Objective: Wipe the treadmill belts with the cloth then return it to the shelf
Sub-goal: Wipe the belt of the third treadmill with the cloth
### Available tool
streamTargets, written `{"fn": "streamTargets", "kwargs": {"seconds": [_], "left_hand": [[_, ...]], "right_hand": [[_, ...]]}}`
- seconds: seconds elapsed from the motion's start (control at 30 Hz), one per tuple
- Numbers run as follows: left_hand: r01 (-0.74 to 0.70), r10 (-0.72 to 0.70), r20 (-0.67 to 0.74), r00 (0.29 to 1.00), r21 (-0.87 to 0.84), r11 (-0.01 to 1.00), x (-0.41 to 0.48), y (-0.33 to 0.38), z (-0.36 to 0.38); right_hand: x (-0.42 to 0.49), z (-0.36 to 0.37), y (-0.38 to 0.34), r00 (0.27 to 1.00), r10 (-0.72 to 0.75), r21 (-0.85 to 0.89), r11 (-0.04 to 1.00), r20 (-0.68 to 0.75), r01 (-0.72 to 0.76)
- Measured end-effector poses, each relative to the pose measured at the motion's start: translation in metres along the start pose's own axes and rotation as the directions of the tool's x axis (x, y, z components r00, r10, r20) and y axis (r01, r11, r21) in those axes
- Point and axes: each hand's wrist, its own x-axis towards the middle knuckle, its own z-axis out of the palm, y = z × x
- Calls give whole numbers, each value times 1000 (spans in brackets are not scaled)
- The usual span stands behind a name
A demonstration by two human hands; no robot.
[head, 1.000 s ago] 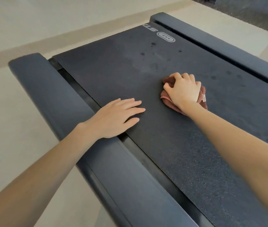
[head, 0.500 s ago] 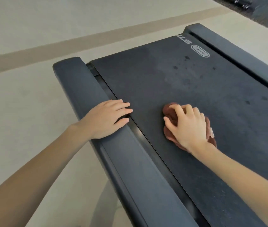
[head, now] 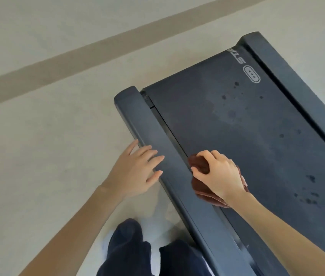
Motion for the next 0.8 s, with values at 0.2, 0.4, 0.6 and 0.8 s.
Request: {"fn": "streamTargets", "kwargs": {"seconds": [0.2, 0.4, 0.6, 0.8], "left_hand": [[63, -63, -16, 998, 3, 998, -65, 29, -148], [114, -116, -38, 993, -54, 992, -104, 47, -278], [104, -120, -149, 982, -106, 989, -123, 39, -387], [75, -75, -1, 997, 15, 997, -121, 11, -458]], "right_hand": [[-64, -146, -69, 988, -81, -77, 995, -135, 71], [-115, -258, -147, 962, -124, -56, 992, -244, 114], [-138, -328, -211, 970, -92, -2, 996, -225, 94], [-142, -391, -255, 962, 33, 103, 995, -272, -5]]}}
